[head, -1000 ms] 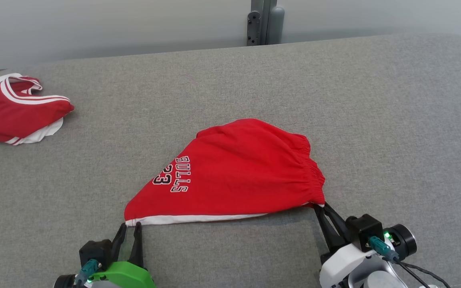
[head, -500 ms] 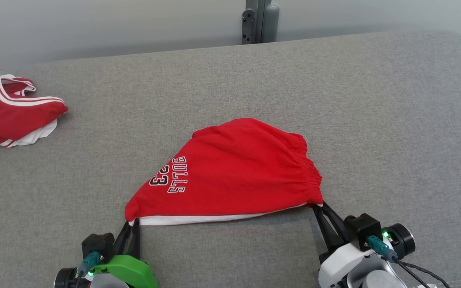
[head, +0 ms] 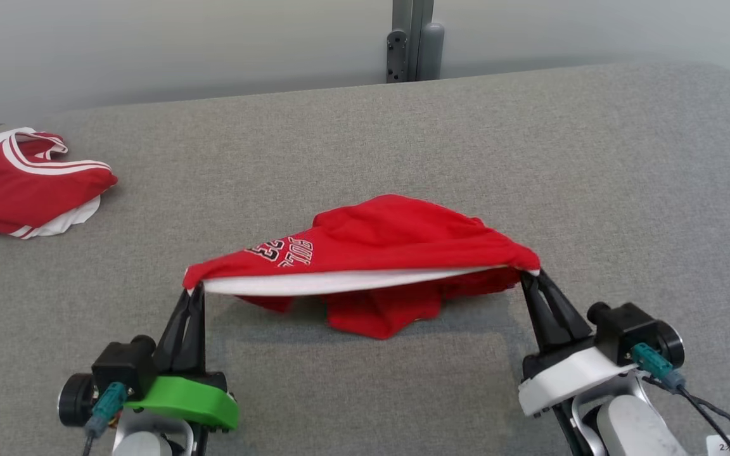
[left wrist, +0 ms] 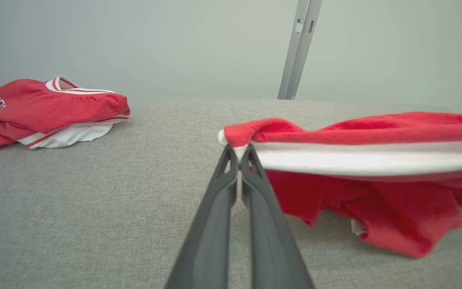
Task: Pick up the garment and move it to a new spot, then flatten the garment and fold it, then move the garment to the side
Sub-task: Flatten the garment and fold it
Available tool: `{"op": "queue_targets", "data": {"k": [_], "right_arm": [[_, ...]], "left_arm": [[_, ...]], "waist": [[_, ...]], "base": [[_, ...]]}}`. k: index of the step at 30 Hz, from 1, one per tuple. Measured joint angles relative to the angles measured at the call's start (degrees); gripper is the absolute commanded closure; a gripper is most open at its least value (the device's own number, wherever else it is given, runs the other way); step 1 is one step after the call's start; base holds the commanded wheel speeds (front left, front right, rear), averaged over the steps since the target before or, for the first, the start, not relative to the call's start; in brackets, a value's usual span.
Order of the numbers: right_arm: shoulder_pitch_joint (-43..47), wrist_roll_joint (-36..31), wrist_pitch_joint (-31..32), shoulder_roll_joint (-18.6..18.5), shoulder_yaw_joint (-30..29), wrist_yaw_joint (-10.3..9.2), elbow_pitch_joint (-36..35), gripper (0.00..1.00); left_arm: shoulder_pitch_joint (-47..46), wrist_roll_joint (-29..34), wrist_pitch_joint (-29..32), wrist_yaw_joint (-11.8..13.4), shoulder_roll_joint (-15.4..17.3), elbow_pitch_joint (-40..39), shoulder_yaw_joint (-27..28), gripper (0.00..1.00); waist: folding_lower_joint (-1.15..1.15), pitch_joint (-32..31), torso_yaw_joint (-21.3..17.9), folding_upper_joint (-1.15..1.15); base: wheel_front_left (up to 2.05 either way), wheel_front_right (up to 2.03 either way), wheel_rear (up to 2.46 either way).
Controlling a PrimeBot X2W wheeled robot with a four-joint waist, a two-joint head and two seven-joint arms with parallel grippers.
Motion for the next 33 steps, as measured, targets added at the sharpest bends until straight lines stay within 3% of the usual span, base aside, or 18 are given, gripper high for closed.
{"op": "queue_targets", "data": {"k": [10,15,21,26,33], "right_arm": [[0.3,5.4,0.3,-4.2,-0.2,-0.01,-16.2,1.0],[1.1,7.6,3.8,-6.6,-1.0,-0.01,-27.4,1.0],[0.4,10.4,9.2,-7.8,-2.8,-0.01,-37.2,1.0],[-6.1,12.2,12.3,-9.0,-2.4,-0.01,-35.3,1.0],[-28.5,14.9,12.4,-11.0,3.7,-0.01,-18.1,1.0]], "left_arm": [[0.4,-0.6,0.0,-0.6,0.0,-20.6,-0.5,1.0],[0.0,-0.8,0.0,-0.6,1.0,-28.8,-1.1,1.0],[-3.9,0.1,4.5,-0.6,3.6,-36.6,-2.4,1.0],[-10.4,-0.1,9.0,-0.6,6.5,-35.6,-3.3,1.0],[-29.7,-5.7,13.3,-0.8,10.5,-23.0,-3.9,1.0]], "waist": [[0.0,-3.9,-0.4,0.0],[0.0,-5.6,-1.5,0.0],[0.0,-5.9,-3.2,0.0],[0.0,-3.9,-3.6,0.0],[0.0,1.7,-3.7,0.0]], "base": [[0.0,0.0,0.0],[0.0,0.0,0.0],[0.0,0.0,0.0],[0.0,0.0,0.0],[0.0,0.0,0.0]]}}
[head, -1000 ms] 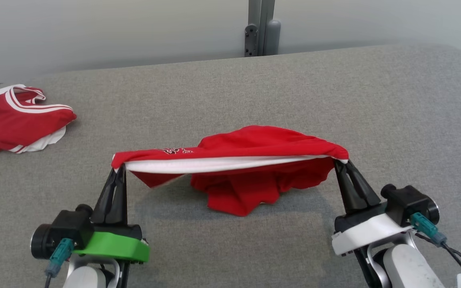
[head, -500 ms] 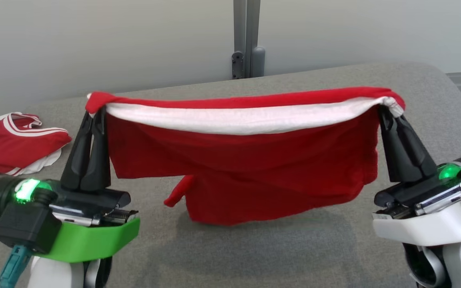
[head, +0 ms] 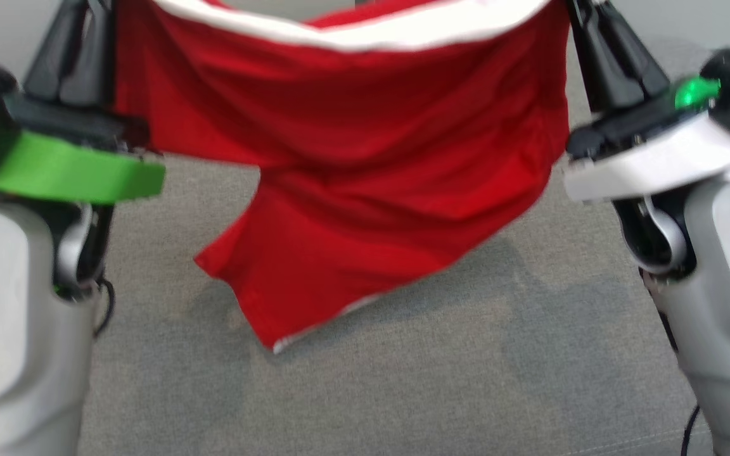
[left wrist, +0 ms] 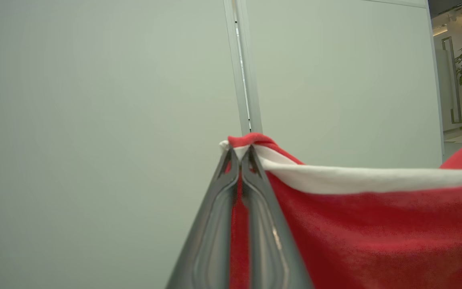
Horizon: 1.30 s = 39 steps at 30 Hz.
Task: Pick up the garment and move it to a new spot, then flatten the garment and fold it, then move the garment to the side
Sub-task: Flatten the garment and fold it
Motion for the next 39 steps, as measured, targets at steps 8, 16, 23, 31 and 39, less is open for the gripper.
{"op": "queue_targets", "data": {"k": [8,16,23,31,39], "right_arm": [[-26.8,-6.4,-9.5,3.2,5.0,0.01,25.8,1.0],[-30.5,-11.7,-12.4,7.2,3.8,0.01,41.1,1.0],[-19.4,-7.1,-12.4,5.9,6.8,0.03,38.4,1.0],[-5.7,-0.7,-12.4,2.6,8.4,0.03,27.5,1.0],[9.9,0.3,-12.4,2.5,2.6,0.03,15.7,1.0]], "left_arm": [[-25.5,1.5,-4.3,0.0,3.2,17.8,-2.2,1.0],[-26.5,0.9,-11.8,0.0,-0.7,30.4,-4.3,1.0],[-14.7,-1.6,-13.2,-0.1,-1.5,28.8,-4.3,1.0],[0.8,-3.1,-13.2,-0.1,0.2,17.4,-3.7,1.0],[15.6,-0.8,-13.3,0.1,-2.4,5.8,-1.0,1.0]], "waist": [[0.0,8.1,0.3,0.0],[0.01,14.8,2.0,0.0],[0.0,18.1,4.8,0.0],[0.0,17.5,5.6,0.0],[0.0,13.4,5.8,0.0]], "base": [[0.0,0.0,0.0],[0.0,0.0,0.0],[0.0,0.0,0.0],[0.0,0.0,0.0],[0.0,0.0,0.0]]}}
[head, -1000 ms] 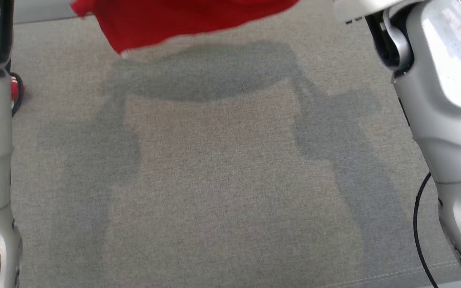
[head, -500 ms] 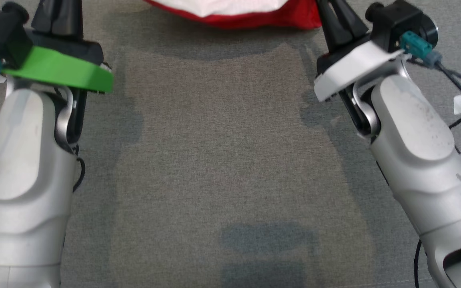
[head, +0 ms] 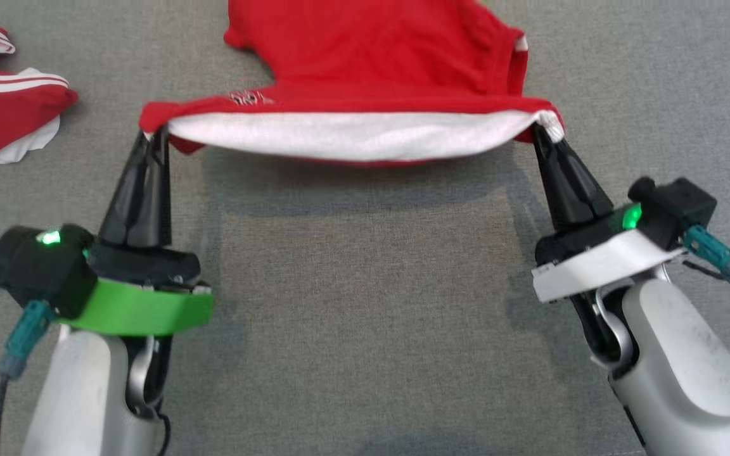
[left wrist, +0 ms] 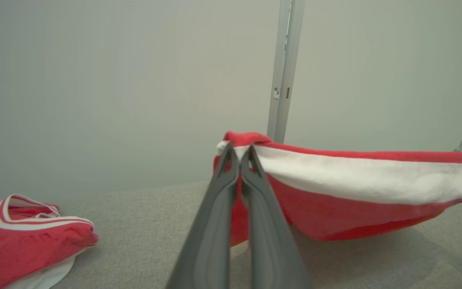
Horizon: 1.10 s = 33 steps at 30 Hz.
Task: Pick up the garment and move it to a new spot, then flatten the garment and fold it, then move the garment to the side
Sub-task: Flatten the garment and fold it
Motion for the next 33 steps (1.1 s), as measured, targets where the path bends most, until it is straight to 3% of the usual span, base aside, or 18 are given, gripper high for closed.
{"op": "queue_targets", "data": {"k": [11,23,28,33], "right_arm": [[20.9,0.2,0.0,2.4,-3.9,0.0,-11.3,1.0],[32.9,0.8,0.6,-1.6,-4.3,0.0,-23.9,1.0],[35.6,2.2,1.8,-2.9,-3.4,0.0,-22.8,1.0],[34.9,3.7,1.5,-1.8,-3.0,0.0,-17.2,1.0]], "left_arm": [[20.8,0.4,0.0,1.6,-5.1,-12.4,1.3,1.0],[31.3,1.6,0.6,2.4,-5.4,-22.3,0.6,1.0],[33.4,1.2,1.5,2.5,-5.4,-21.3,-0.1,1.0],[31.7,-1.2,1.4,2.0,-5.4,-15.1,0.0,1.0]], "waist": [[0.0,-9.1,0.3,0.0],[0.0,-16.5,-2.3,0.0],[0.0,-16.8,-3.1,0.0],[0.0,-15.5,-3.3,0.0]], "base": [[0.0,0.0,0.0],[0.0,0.0,0.0],[0.0,0.0,0.0],[0.0,0.0,0.0]]}}
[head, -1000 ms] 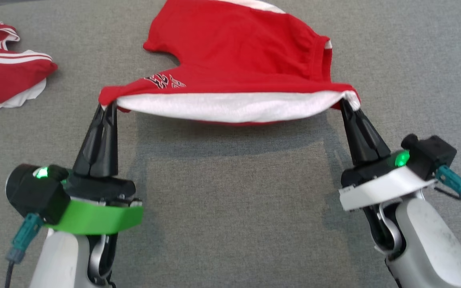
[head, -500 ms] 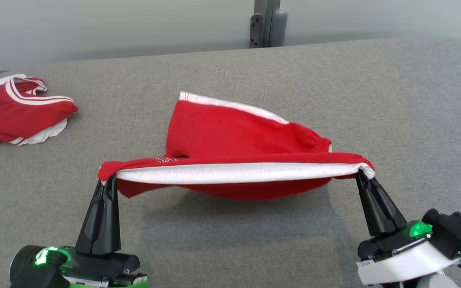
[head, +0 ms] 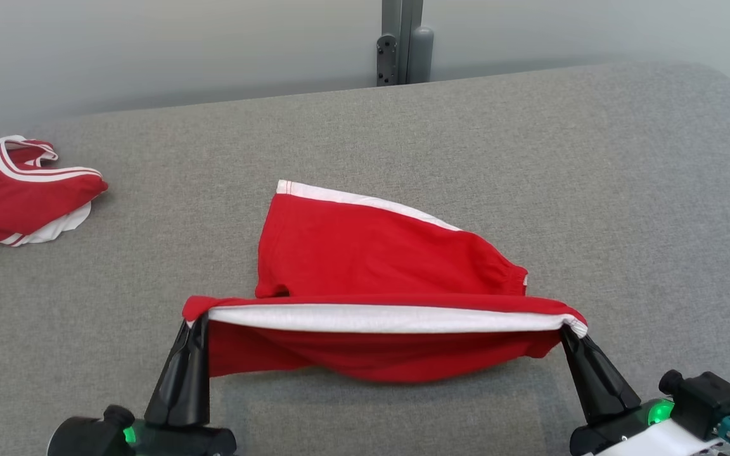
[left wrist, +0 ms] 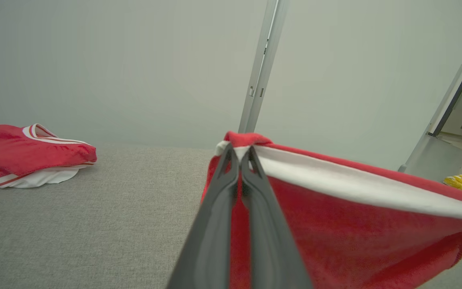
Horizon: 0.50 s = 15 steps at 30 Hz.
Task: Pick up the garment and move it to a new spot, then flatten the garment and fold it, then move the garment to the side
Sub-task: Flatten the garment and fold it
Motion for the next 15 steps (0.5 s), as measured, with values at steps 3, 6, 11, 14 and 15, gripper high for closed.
{"op": "queue_targets", "data": {"k": [3,6,11,14,15], "right_arm": [[-2.1,0.7,-0.4,0.2,0.2,0.0,3.5,1.0],[-4.7,1.0,-0.6,0.9,0.2,0.0,6.8,1.0],[-10.6,1.5,-0.7,2.2,0.4,0.0,12.4,1.0],[-14.6,2.0,-0.7,3.1,0.4,0.0,15.9,1.0],[-15.8,2.0,-0.7,3.5,0.6,0.0,17.0,1.0]], "left_arm": [[-4.3,-0.4,0.0,-0.7,0.8,5.4,-0.4,1.0],[-10.7,-0.3,-0.3,-1.3,1.9,11.0,-1.4,1.0],[-22.3,0.5,-0.5,-1.9,3.4,21.4,-3.5,1.0],[-29.1,0.7,-0.2,-2.0,4.1,28.5,-4.4,1.0],[-31.1,0.7,-0.3,-2.0,4.2,30.6,-4.6,1.0]], "waist": [[0.0,1.0,0.0,0.0],[0.0,2.2,-0.1,0.0],[0.0,4.9,-0.6,0.0],[0.0,6.9,-1.2,0.0],[0.0,7.6,-1.4,0.0]], "base": [[0.0,0.0,0.0],[0.0,0.0,0.0],[0.0,0.0,0.0],[0.0,0.0,0.0],[0.0,0.0,0.0]]}}
